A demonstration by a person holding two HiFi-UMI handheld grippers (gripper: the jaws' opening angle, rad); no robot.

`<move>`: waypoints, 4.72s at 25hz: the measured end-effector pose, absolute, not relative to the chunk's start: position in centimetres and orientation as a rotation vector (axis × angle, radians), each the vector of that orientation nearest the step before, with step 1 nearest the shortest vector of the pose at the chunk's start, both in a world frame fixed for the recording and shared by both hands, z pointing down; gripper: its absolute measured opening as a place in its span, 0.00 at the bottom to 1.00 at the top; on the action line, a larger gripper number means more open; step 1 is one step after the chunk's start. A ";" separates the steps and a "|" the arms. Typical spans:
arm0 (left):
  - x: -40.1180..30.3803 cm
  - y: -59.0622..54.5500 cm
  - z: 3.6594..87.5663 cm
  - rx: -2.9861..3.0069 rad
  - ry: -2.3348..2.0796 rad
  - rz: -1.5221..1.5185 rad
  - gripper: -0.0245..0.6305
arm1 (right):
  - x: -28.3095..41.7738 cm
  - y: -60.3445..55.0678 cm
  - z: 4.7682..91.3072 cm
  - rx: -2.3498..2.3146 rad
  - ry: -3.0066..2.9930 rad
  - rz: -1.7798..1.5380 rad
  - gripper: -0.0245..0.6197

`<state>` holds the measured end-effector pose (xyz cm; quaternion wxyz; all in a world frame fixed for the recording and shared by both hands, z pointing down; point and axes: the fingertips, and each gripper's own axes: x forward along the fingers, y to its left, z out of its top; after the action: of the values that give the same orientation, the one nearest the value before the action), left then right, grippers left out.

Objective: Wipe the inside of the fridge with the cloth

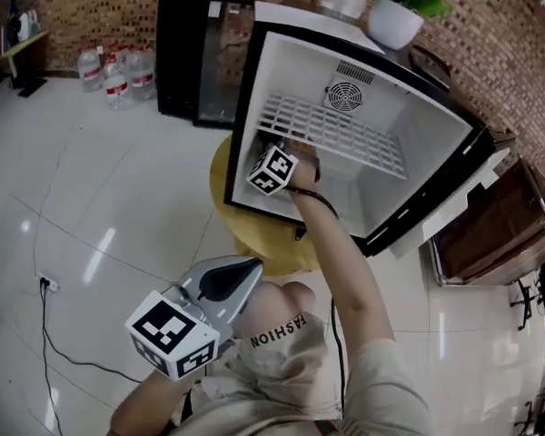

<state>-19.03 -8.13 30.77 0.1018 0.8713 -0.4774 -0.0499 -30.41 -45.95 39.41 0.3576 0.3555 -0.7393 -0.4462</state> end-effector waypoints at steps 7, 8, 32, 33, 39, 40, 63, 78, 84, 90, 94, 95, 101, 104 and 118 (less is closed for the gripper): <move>-19.5 -8.4 31.3 2.568 -1.447 -0.082 0.04 | -21.7 -49.5 40.2 0.938 -1.694 -1.060 0.21; -19.2 -8.4 31.3 2.574 -1.441 -0.079 0.04 | -19.1 -50.1 40.6 0.963 -1.647 -1.019 0.21; -18.6 -8.0 30.6 2.598 -1.406 -0.107 0.04 | -30.5 -46.9 43.5 0.697 -1.809 -1.046 0.22; -18.6 -8.0 30.7 2.595 -1.402 -0.110 0.04 | -30.0 -47.6 44.1 0.702 -1.802 -1.026 0.22; -17.8 -7.8 31.5 2.597 -1.354 -0.100 0.04 | -19.6 -50.2 44.9 0.726 -1.632 -0.903 0.21; -17.7 -7.7 31.5 2.598 -1.352 -0.101 0.04 | -17.5 -50.7 45.1 0.741 -1.609 -0.856 0.21; -18.7 -7.3 30.6 2.624 -1.402 -0.101 0.04 | -31.5 -43.2 46.0 0.545 -1.910 -0.895 0.21; -16.8 -8.1 31.7 2.634 -1.379 -0.053 0.04 | -5.9 -48.4 47.2 0.687 -1.258 -0.487 0.21; -16.6 -7.9 31.9 2.633 -1.357 -0.055 0.04 | -22.3 -41.4 42.3 0.649 -1.956 -0.535 0.21; -16.0 -7.9 32.4 2.634 -1.319 -0.046 0.04 | -29.4 -38.6 46.3 0.400 -2.101 -0.422 0.21; -15.8 -7.9 32.6 2.637 -1.304 -0.045 0.04 | -24.9 -40.2 46.6 0.476 -2.013 -0.381 0.21; -15.7 -7.9 32.7 2.638 -1.295 -0.043 0.04 | -22.4 -41.1 46.6 0.530 -1.954 -0.370 0.21; -14.1 -7.6 33.0 2.656 -1.225 -0.027 0.04 | -6.0 -44.9 47.3 0.815 -1.386 -0.313 0.21; -13.5 -7.9 33.4 2.646 -1.209 -0.023 0.04 | -4.2 -44.8 47.7 0.765 -1.244 -0.336 0.21; -13.8 -8.2 34.2 2.619 -1.219 -0.006 0.04 | -27.9 -33.5 46.8 0.401 -2.112 -0.345 0.21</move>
<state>-13.75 -8.19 34.19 0.1262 0.8994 -0.4186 -0.0020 -27.93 -33.55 46.82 0.4639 0.1631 -0.8593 -0.1405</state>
